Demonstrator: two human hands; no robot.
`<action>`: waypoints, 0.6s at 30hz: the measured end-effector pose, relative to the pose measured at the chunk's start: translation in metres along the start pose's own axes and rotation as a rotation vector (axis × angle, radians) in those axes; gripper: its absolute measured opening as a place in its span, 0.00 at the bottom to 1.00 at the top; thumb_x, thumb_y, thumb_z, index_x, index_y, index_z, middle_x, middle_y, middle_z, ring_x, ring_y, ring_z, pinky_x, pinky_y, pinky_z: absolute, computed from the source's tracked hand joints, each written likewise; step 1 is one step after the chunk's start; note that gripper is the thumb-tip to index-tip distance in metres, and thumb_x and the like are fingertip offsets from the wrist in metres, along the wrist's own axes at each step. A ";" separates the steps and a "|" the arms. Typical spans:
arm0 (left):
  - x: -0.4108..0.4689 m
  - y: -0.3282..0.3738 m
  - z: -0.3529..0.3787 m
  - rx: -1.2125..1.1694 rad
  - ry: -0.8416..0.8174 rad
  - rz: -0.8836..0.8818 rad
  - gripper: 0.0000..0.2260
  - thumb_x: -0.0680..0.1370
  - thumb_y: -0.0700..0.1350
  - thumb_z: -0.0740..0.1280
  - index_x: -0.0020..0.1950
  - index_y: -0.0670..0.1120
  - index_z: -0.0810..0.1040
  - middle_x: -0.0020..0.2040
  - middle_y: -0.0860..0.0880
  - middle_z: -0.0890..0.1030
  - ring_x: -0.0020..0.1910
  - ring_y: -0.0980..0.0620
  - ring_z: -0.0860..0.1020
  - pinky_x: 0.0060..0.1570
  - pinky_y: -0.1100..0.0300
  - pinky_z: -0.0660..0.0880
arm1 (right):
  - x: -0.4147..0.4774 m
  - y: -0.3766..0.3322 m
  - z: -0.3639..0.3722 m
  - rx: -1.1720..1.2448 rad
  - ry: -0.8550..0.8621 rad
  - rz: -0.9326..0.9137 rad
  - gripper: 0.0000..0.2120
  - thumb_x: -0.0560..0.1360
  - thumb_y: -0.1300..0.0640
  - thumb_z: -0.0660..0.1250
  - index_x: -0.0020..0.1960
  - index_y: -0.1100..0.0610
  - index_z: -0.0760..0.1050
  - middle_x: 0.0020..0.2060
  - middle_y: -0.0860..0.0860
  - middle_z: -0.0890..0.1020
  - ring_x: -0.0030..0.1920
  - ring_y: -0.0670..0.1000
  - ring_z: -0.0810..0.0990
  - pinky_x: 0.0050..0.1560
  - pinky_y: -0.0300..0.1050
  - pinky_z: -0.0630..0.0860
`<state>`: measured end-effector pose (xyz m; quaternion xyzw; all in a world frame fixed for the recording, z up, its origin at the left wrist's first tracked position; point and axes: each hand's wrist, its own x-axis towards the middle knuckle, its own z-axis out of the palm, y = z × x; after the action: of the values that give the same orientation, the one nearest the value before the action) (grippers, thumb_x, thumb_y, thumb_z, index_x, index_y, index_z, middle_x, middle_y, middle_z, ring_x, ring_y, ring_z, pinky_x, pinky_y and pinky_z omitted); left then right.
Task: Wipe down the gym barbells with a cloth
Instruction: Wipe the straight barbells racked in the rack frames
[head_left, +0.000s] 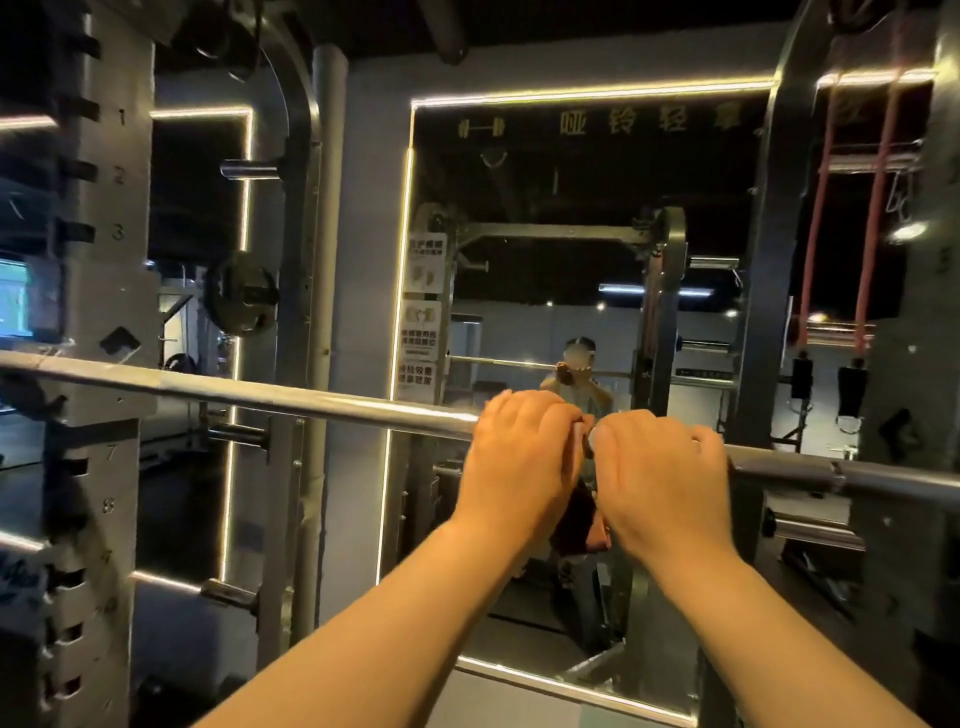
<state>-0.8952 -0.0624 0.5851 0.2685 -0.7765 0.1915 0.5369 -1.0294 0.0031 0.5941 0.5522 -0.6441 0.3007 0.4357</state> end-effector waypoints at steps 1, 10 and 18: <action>-0.002 -0.012 -0.005 0.004 -0.017 0.043 0.16 0.83 0.53 0.56 0.60 0.48 0.79 0.59 0.50 0.81 0.61 0.50 0.76 0.68 0.49 0.71 | -0.002 0.002 0.003 0.001 0.047 -0.018 0.19 0.84 0.50 0.46 0.43 0.47 0.72 0.36 0.44 0.72 0.37 0.49 0.68 0.45 0.48 0.59; -0.008 -0.085 -0.041 0.074 0.155 -0.401 0.17 0.81 0.54 0.52 0.47 0.47 0.77 0.43 0.51 0.77 0.45 0.51 0.75 0.53 0.49 0.77 | 0.002 -0.019 -0.006 -0.056 -0.020 -0.005 0.19 0.81 0.46 0.38 0.43 0.46 0.66 0.35 0.43 0.68 0.36 0.48 0.64 0.46 0.47 0.58; -0.015 -0.094 -0.039 0.013 0.004 0.021 0.11 0.82 0.51 0.61 0.56 0.47 0.78 0.54 0.50 0.81 0.57 0.50 0.78 0.64 0.51 0.73 | 0.013 -0.061 0.004 -0.107 0.045 -0.112 0.14 0.82 0.52 0.51 0.42 0.50 0.71 0.34 0.45 0.65 0.34 0.50 0.62 0.40 0.48 0.58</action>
<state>-0.8036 -0.1099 0.5855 0.2635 -0.7770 0.2027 0.5346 -0.9707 -0.0190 0.5987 0.5564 -0.6173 0.2535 0.4950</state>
